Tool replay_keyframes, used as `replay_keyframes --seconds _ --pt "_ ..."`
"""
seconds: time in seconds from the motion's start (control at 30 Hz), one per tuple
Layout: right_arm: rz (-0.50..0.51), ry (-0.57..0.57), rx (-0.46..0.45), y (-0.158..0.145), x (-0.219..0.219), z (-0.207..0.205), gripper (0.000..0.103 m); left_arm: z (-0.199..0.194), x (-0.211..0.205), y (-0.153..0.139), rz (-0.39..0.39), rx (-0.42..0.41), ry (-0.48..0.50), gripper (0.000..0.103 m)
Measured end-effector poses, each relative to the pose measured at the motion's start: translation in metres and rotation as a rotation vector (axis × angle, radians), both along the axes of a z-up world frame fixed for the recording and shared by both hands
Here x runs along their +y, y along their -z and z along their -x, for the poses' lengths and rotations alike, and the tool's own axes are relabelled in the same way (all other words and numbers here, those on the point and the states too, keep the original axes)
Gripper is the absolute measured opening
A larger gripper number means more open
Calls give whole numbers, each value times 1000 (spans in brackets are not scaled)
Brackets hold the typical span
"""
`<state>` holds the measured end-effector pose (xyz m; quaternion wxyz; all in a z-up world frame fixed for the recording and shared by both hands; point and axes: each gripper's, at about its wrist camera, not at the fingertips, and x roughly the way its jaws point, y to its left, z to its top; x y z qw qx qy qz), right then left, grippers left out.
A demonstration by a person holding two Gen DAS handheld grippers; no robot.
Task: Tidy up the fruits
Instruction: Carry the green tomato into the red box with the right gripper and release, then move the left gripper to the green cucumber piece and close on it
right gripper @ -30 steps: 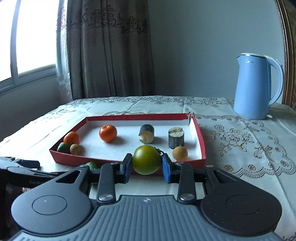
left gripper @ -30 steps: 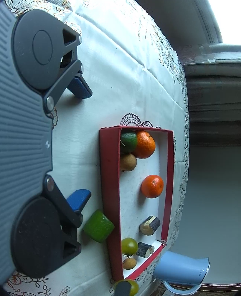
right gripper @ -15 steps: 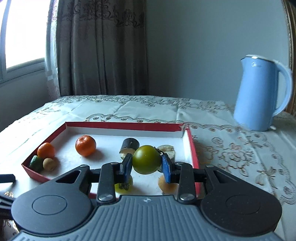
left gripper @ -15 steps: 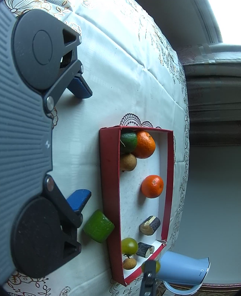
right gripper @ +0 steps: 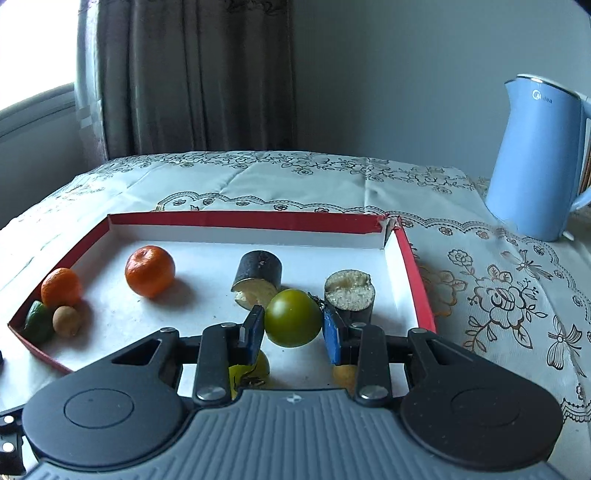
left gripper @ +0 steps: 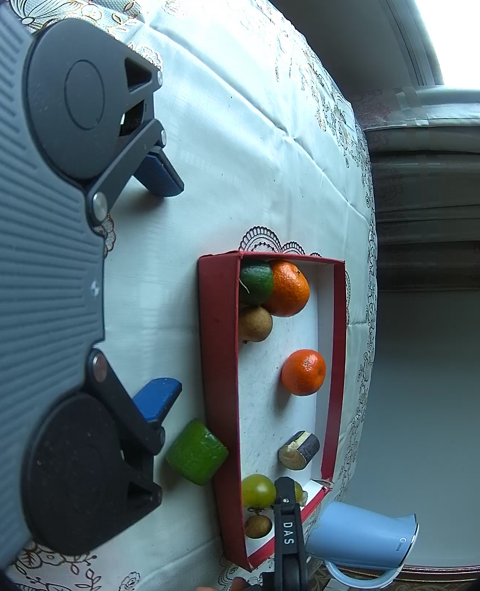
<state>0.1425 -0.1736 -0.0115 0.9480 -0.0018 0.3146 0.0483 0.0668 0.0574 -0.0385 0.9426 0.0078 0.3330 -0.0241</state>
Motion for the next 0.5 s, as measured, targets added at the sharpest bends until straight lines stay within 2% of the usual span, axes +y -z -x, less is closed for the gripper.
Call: replay_keyframes --seconds 0.23,0.37,0.47,0.5 --pt "39 3 -12 2 4 -3 34 0 0 0 0 0 0 103" --pt "9 8 1 -1 -2 1 35 0 0 0 1 -1 0 103" --pt "-29 7 -22 -8 -12 21 52 0 0 0 0 -1 0 103" --pt "-30 7 -39 -10 -15 29 60 0 0 0 0 -1 0 103"
